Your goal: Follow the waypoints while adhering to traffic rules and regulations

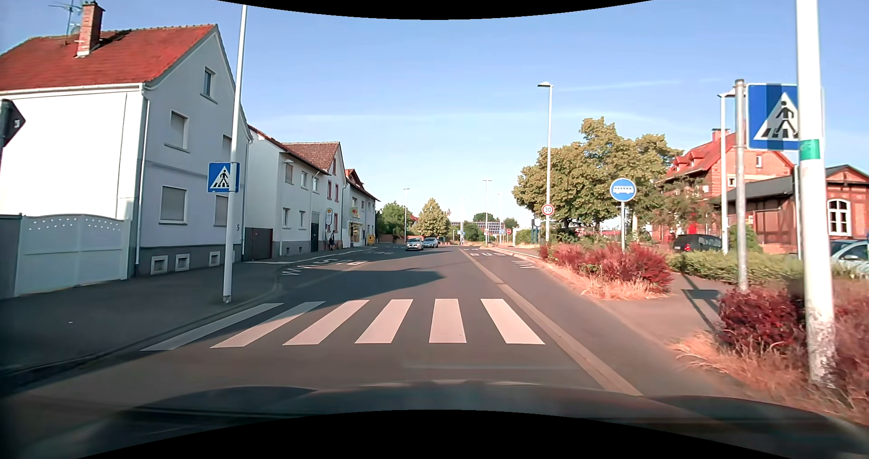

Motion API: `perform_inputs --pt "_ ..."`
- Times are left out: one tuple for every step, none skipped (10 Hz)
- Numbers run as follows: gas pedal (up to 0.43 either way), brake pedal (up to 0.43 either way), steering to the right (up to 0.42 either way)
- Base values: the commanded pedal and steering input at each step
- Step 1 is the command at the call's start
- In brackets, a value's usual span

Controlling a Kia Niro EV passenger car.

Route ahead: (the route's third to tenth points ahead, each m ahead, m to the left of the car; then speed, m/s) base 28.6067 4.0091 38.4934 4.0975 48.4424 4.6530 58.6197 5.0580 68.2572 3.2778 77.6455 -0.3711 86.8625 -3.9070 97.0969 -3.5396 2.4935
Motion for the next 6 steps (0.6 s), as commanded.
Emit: perform_inputs --pt "0.35 0.0 -0.011" --pt "0.358 0.0 -0.011" --pt "0.358 0.0 -0.011" --pt "0.37 0.0 -0.011" --pt "0.37 0.0 -0.014" --pt "0.37 0.0 -0.018"
